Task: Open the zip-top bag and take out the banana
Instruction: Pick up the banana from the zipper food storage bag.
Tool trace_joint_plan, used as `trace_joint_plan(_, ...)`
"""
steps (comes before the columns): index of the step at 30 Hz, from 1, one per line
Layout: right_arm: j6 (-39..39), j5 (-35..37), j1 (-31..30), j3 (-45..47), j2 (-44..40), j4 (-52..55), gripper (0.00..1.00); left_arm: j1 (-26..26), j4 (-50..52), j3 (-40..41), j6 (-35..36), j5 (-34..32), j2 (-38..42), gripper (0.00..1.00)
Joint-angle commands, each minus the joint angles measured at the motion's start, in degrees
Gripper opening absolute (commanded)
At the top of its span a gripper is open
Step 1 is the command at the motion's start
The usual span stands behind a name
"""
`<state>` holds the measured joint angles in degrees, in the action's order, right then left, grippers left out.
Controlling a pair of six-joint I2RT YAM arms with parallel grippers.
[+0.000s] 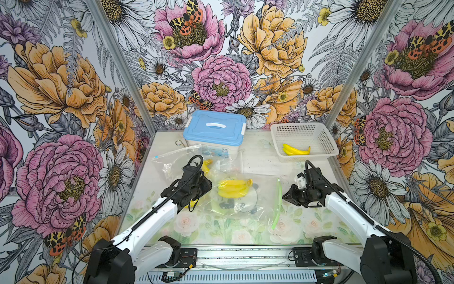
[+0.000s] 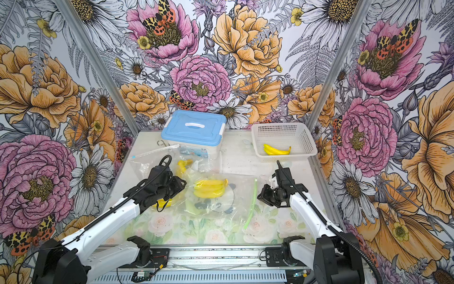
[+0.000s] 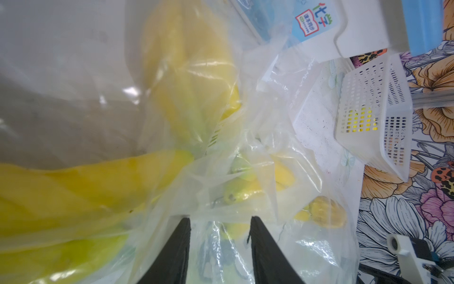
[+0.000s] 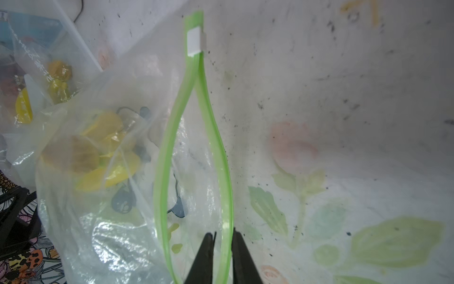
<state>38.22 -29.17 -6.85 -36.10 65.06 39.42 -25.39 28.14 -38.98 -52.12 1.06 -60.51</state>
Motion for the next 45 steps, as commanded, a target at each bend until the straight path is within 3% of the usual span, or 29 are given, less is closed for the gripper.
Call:
trace_joint_plan(1, 4.12, -5.34, -0.35, 3.37, -0.29, -5.12, 0.18, -0.43, -0.89, 1.79, 0.01, 0.19, 1.27, 0.42)
trace_joint_plan(8, 13.91, -11.81, -2.93, 9.23, -2.42, -21.8, 0.18, -1.42, -1.16, 1.98, -0.18, -0.23, 0.93, 0.42)
trace_joint_plan(19, 19.13, -14.0, -7.91, 10.09, 1.66, -33.24, 0.18, -2.6, -1.09, 2.48, -0.88, -0.93, 1.24, 0.42)
trace_joint_plan(23, 30.07, -15.75, -10.51, 14.11, 7.23, -55.98, 0.2, -2.79, -1.28, 2.95, -1.06, -0.98, 0.81, 0.42)
trace_joint_plan(25, 32.09, -15.4, -12.1, 13.92, 10.61, -62.41, 0.25, -2.9, -1.67, 2.94, -1.15, -0.96, 0.41, 0.42)
trace_joint_plan(29, 30.34, -14.38, -15.9, 10.14, 16.4, -63.54, 0.39, -3.12, -2.67, 2.88, -1.32, -1.04, -0.67, 0.42)
trace_joint_plan(32, 31.08, -14.15, -17.86, 8.53, 19.77, -66.88, 0.44, -3.11, -3.2, 2.53, -1.25, -0.96, -1.55, 0.42)
trace_joint_plan(45, 30.08, -13.34, -21.96, 2.57, 22.45, -65.69, 0.48, -2.69, -5.38, 3.34, -1.16, -0.13, -2.52, 0.41)
